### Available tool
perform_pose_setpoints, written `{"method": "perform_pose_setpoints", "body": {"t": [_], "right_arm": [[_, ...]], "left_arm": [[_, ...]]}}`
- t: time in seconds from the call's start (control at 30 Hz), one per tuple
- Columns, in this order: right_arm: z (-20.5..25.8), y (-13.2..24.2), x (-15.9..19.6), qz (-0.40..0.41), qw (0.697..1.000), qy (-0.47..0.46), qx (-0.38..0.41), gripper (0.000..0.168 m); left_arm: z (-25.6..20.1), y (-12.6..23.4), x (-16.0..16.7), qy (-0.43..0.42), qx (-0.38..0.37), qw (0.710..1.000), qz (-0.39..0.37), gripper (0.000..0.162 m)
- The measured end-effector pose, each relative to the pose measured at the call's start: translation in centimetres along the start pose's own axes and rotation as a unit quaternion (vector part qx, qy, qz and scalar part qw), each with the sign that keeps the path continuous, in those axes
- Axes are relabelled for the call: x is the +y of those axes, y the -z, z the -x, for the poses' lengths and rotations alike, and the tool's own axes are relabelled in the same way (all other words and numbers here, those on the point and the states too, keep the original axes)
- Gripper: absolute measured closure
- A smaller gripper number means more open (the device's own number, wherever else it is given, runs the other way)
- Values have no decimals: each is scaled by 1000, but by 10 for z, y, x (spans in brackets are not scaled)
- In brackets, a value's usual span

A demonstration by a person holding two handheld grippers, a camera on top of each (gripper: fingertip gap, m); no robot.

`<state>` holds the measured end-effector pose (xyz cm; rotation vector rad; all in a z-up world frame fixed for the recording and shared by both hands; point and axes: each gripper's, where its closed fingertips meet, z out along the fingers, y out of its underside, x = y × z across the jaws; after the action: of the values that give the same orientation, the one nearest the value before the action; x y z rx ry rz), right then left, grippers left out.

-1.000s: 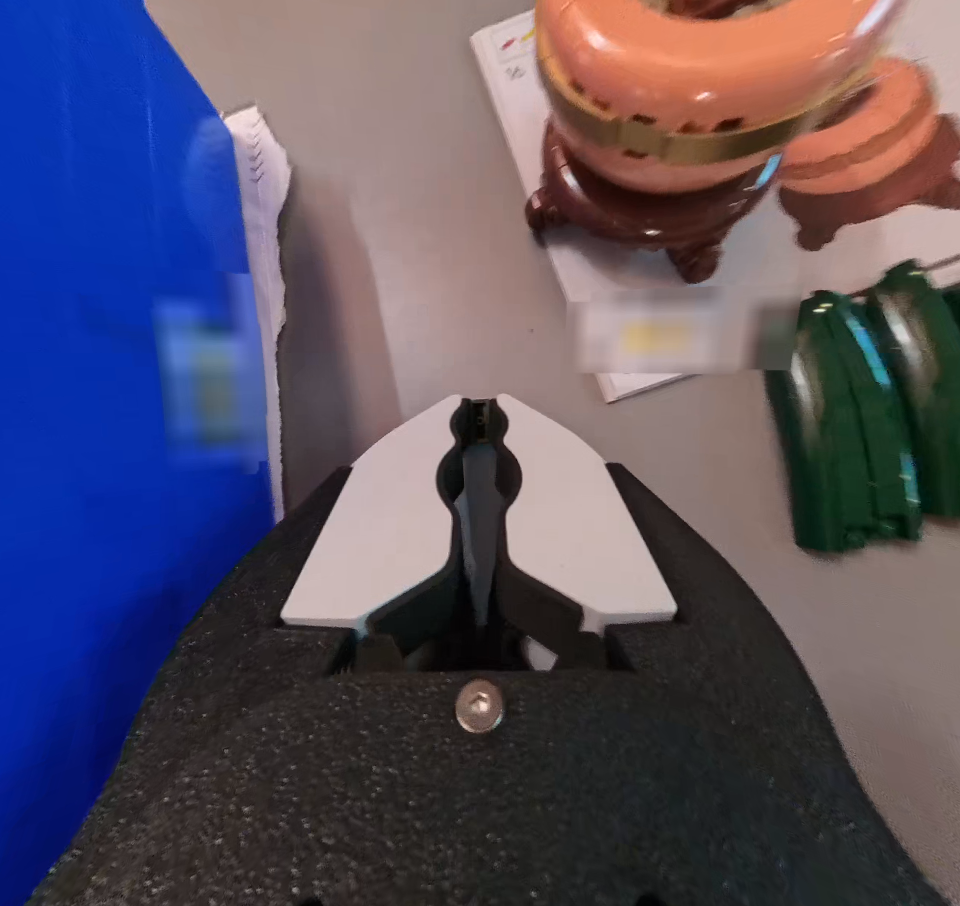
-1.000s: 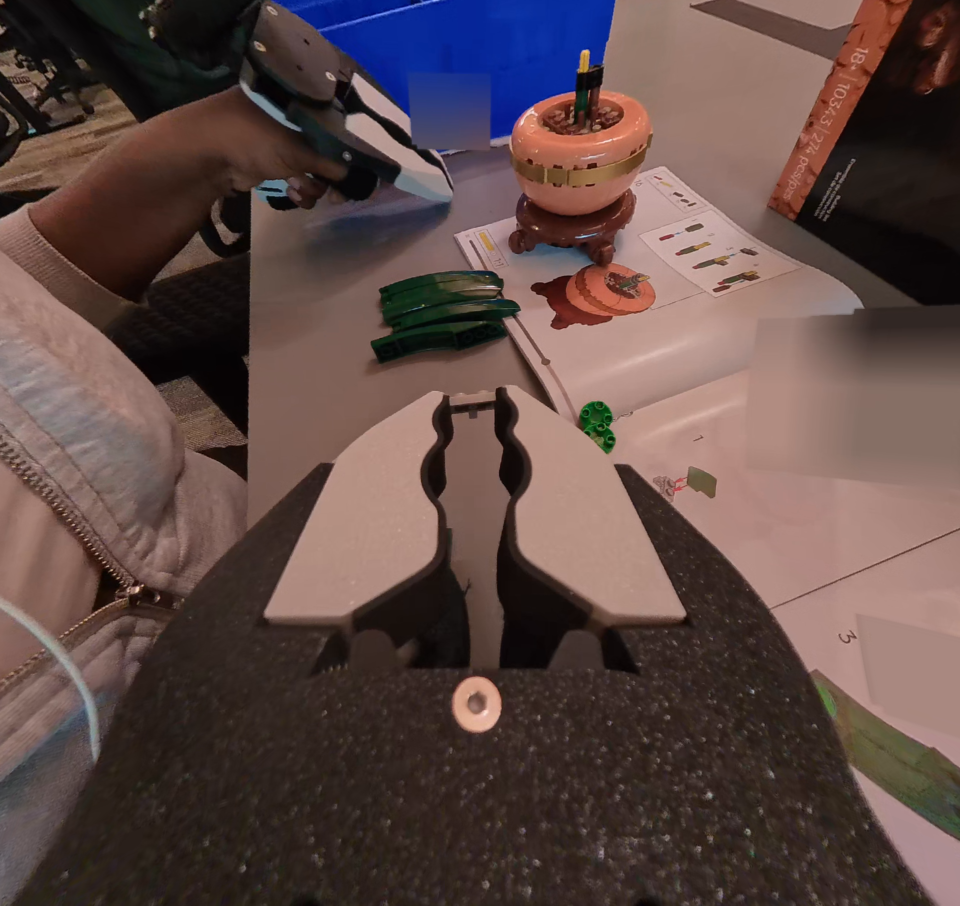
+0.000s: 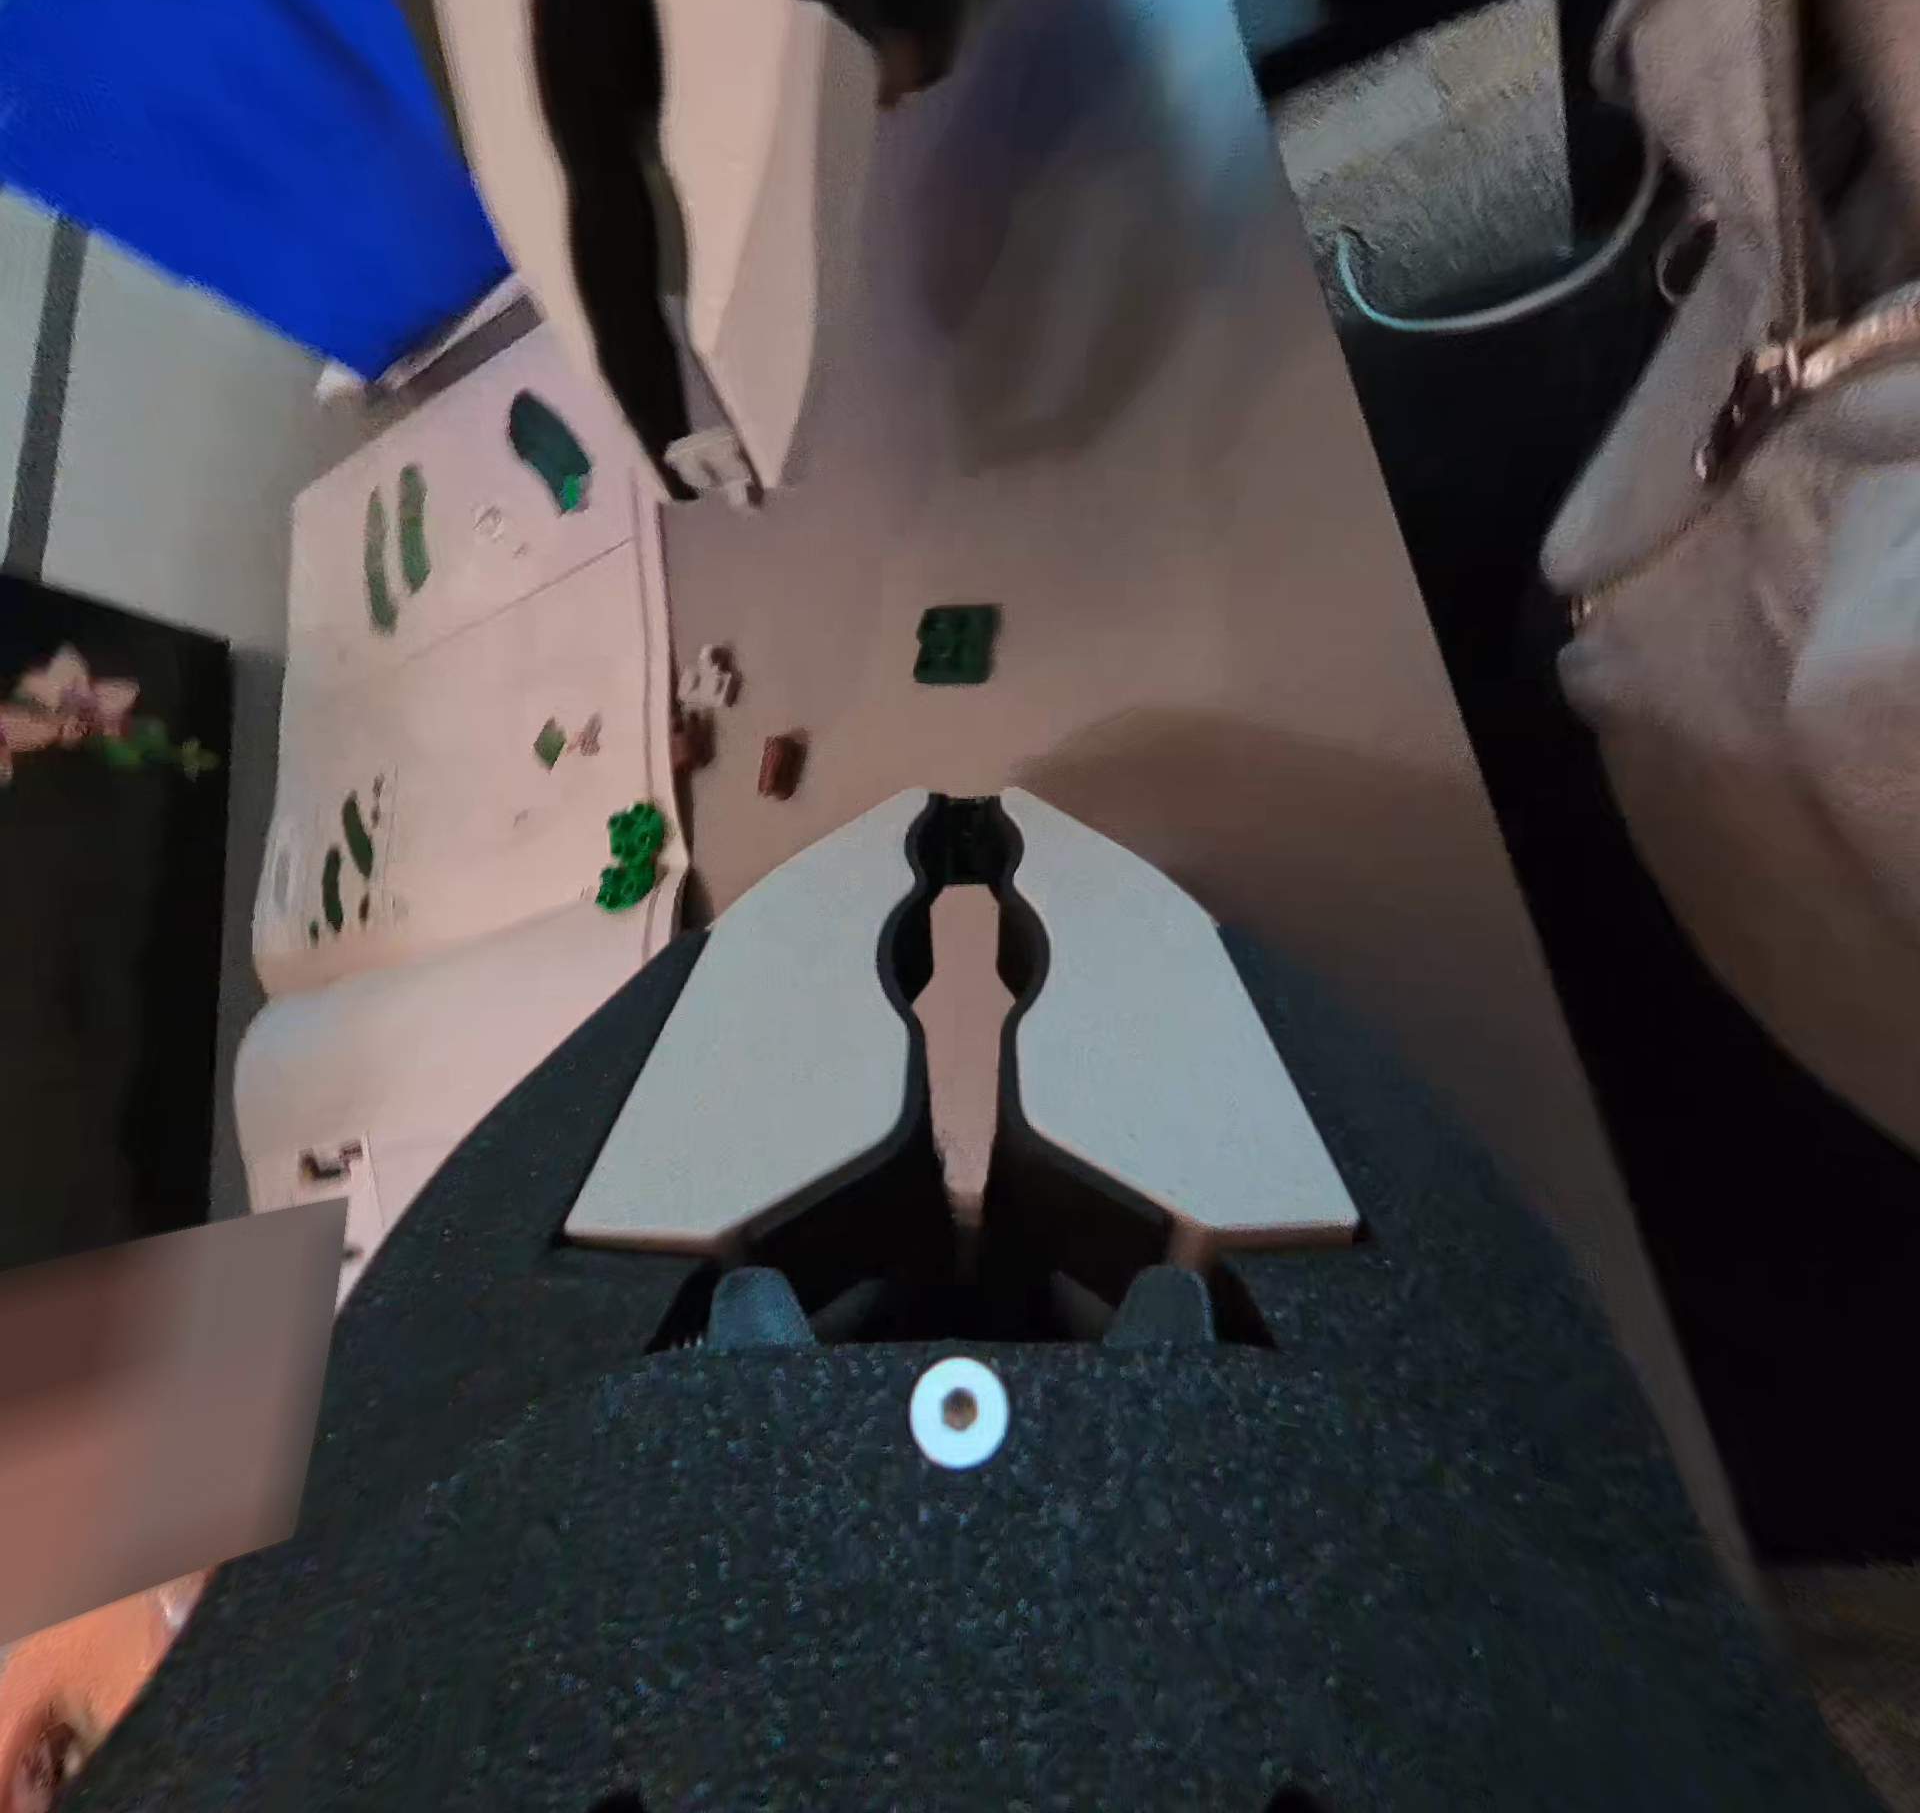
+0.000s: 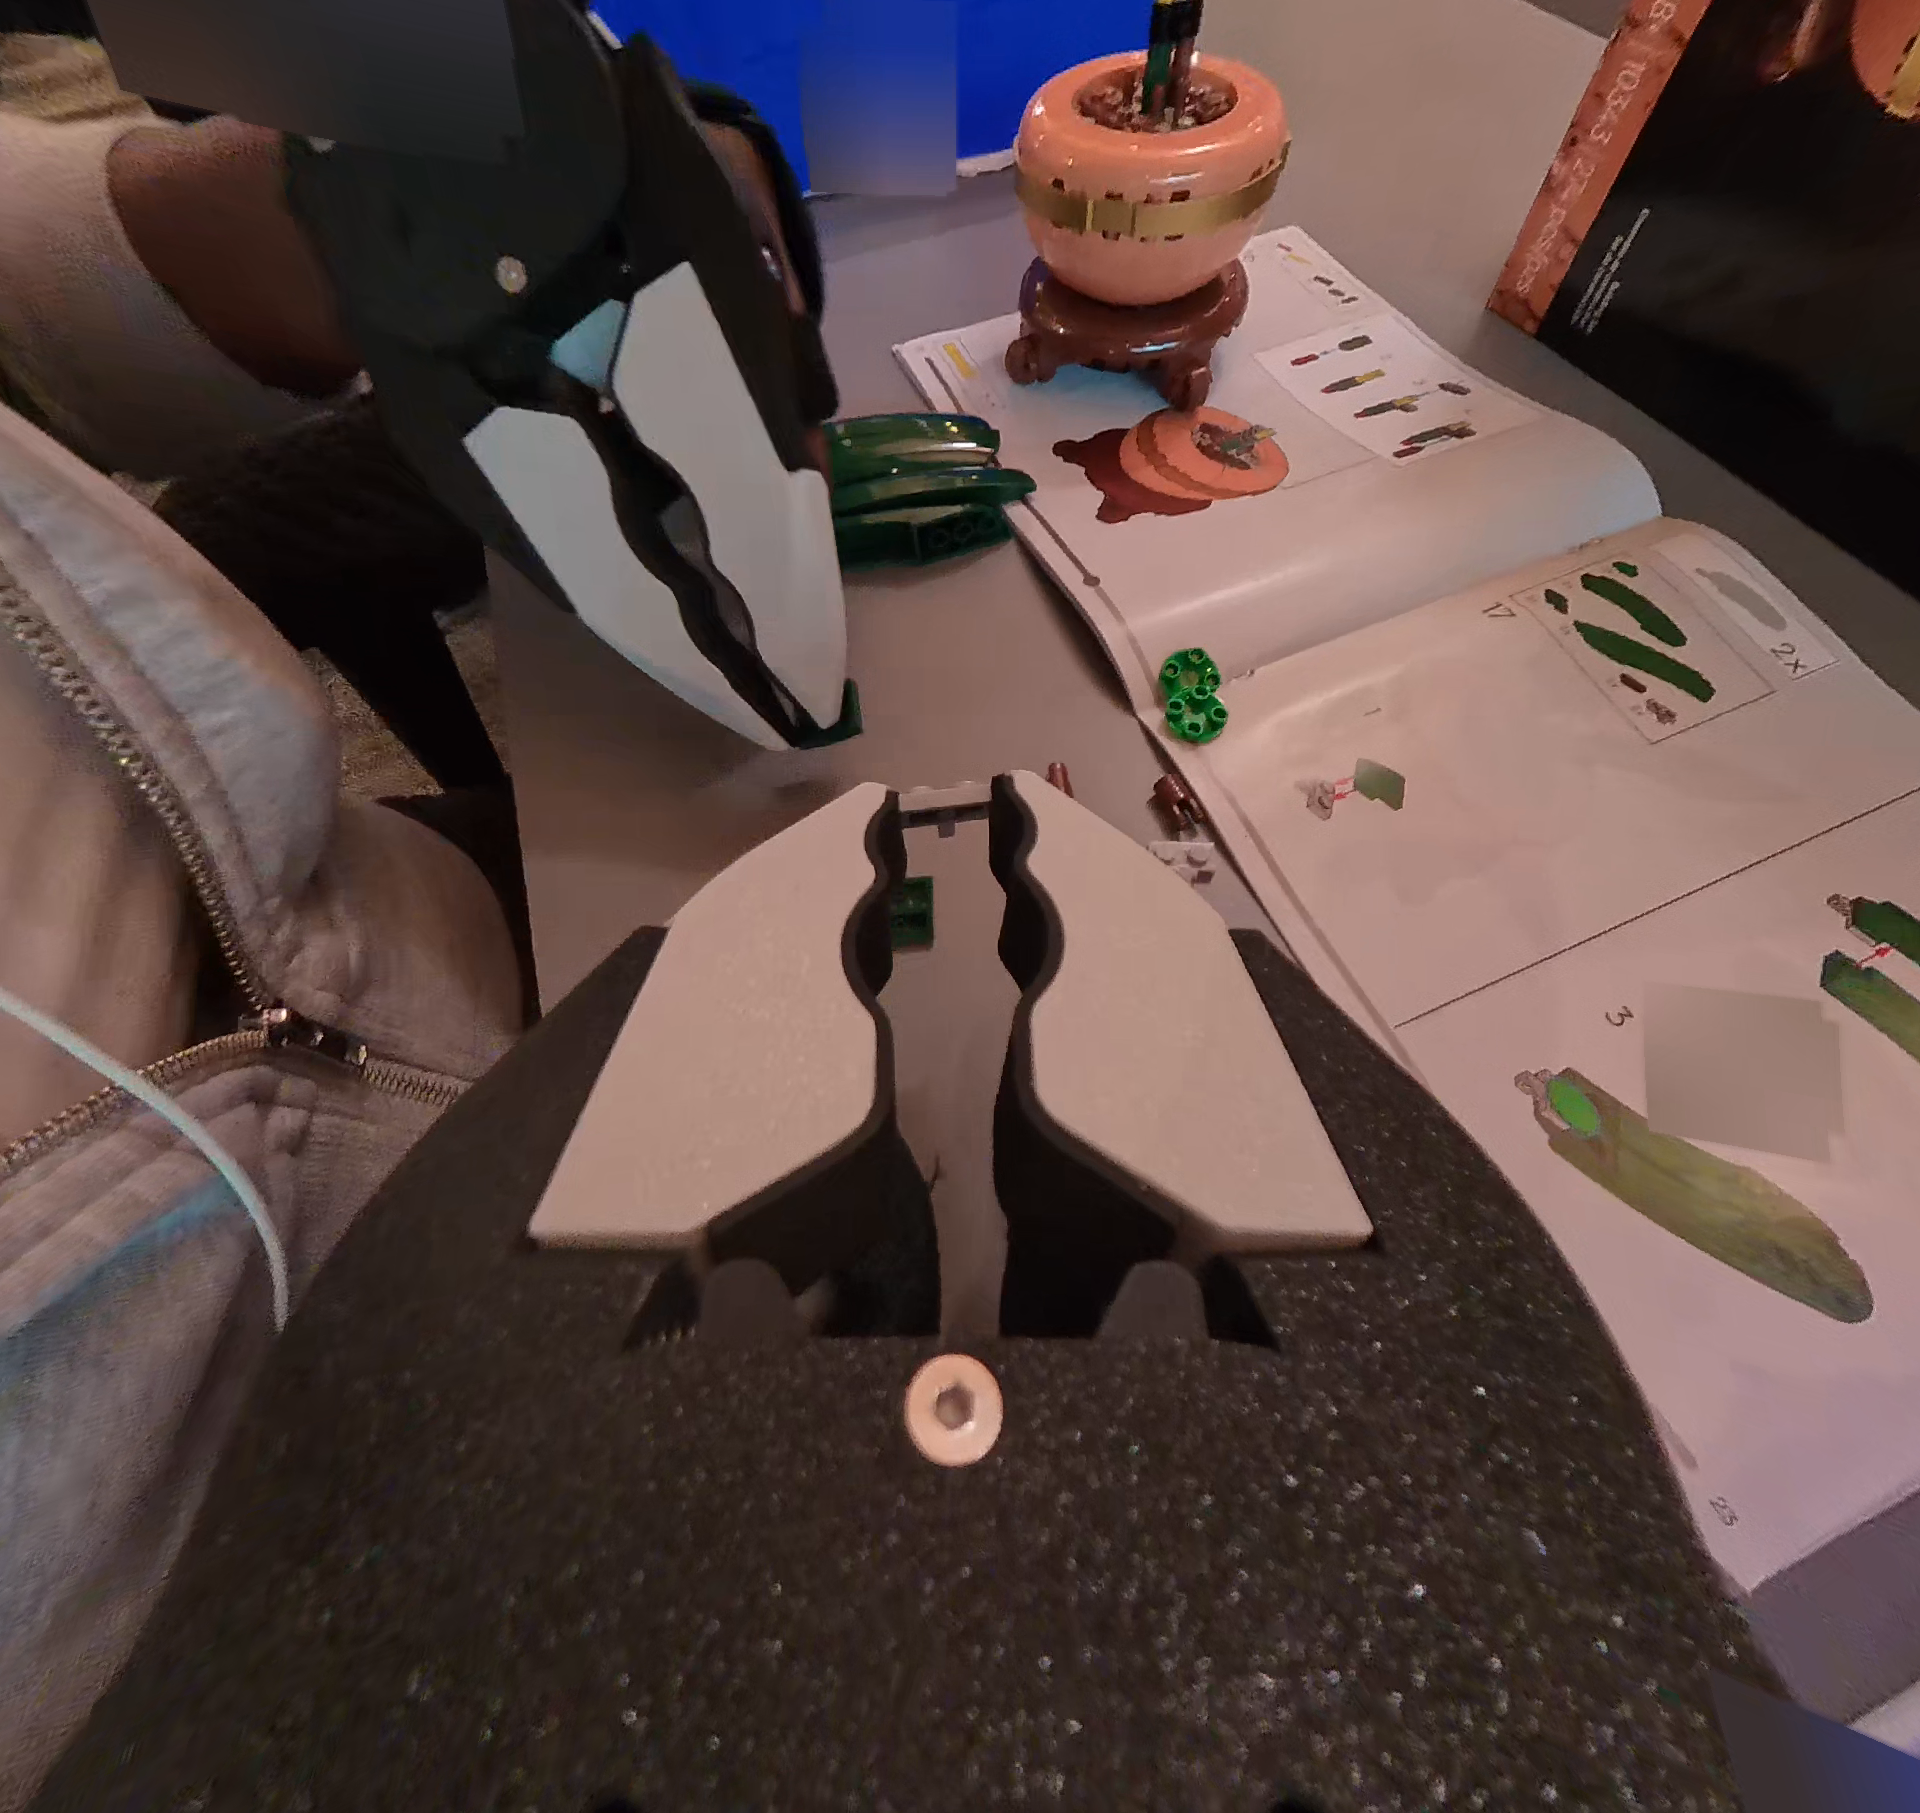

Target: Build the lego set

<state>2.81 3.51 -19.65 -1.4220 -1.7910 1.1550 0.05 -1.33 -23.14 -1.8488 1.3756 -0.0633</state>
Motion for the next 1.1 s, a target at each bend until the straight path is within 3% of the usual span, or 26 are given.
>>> {"method": "perform_pose_setpoints", "body": {"t": [0.17,0.2,0.33,0.43,0.57,0.73,1.1], "right_arm": [[6,-2,9,15,1000,6,-7,153],[6,-3,10,15,1000,4,-8,153],[6,-4,13,14,1000,-2,-12,153],[6,-4,13,13,1000,-4,-17,153],[20,-11,6,0,998,-8,-62,153],[25,-18,9,12,997,5,-72,153],[30,-20,9,8,997,-4,-76,153]], "left_arm": [[-5,-3,6,-31,66,997,5,153],[-5,-3,9,-23,68,997,9,143],[-3,5,13,25,45,999,12,128],[-6,12,10,71,34,997,-7,136],[-11,7,8,153,52,987,-15,124],[11,17,25,191,-40,980,34,138],[4,4,37,29,97,991,87,145]]}}
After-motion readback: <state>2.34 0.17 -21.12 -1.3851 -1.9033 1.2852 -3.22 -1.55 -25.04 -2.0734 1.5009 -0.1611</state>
